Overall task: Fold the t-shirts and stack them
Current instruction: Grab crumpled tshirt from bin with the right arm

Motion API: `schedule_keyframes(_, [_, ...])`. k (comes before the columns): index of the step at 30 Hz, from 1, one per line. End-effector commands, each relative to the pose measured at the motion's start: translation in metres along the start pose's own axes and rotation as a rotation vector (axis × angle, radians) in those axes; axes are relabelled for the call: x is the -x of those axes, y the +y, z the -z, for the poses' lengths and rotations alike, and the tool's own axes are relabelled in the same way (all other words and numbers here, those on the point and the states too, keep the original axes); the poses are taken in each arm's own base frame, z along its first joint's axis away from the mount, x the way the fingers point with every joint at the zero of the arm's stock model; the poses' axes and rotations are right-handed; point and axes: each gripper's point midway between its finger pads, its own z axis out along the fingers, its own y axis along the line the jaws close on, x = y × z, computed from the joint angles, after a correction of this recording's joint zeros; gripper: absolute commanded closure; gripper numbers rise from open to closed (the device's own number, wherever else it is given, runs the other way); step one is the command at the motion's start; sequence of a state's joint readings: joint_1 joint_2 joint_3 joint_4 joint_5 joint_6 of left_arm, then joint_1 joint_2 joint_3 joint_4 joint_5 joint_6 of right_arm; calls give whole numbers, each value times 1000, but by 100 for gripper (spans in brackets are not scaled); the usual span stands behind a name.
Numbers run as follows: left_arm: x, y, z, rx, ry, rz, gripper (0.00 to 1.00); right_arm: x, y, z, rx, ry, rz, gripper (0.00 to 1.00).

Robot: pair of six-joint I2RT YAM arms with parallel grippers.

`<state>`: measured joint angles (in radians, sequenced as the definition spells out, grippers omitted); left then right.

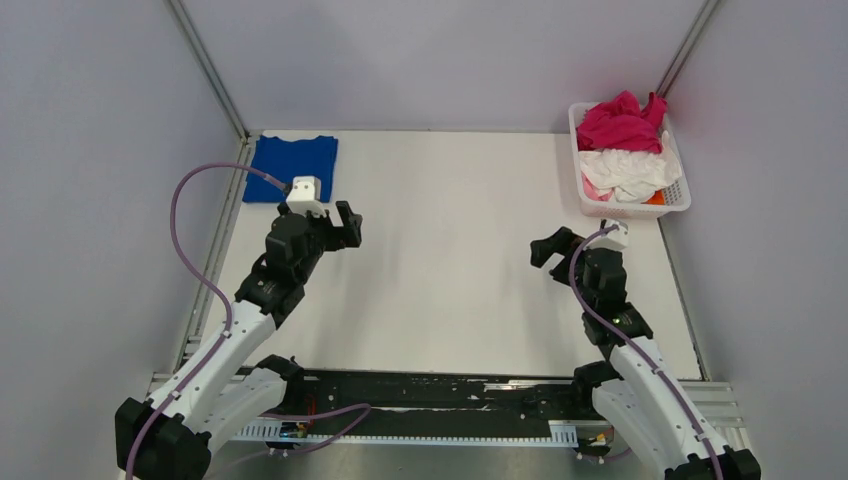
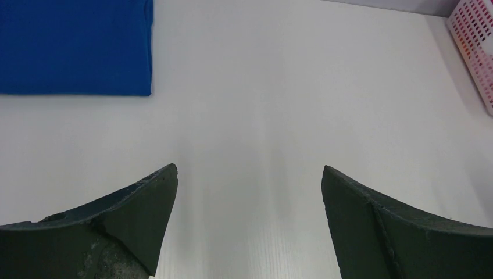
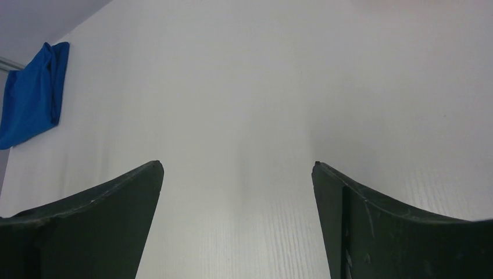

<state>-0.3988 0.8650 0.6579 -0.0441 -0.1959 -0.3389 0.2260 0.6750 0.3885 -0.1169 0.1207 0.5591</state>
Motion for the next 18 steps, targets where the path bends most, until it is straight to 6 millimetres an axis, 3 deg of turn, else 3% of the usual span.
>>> schedule_keyframes(1, [28, -9, 4, -26, -73, 30, 0, 41, 15, 1, 3, -113, -34, 0])
schedule_keyframes(4, [29, -10, 4, -30, -78, 47, 0, 72, 19, -5, -25, -206, -7, 0])
schedule_keyframes(7, [30, -7, 4, -11, -89, 56, 0, 122, 18, -19, -156, -270, 111, 0])
schedule_keyframes(11, [30, 0, 6, 21, -95, 64, 0, 174, -3, -55, -326, -233, 97, 0])
schedule_keyframes(18, [30, 2, 3, 28, -119, 58, 0, 239, -71, -123, -497, -141, 10, 0])
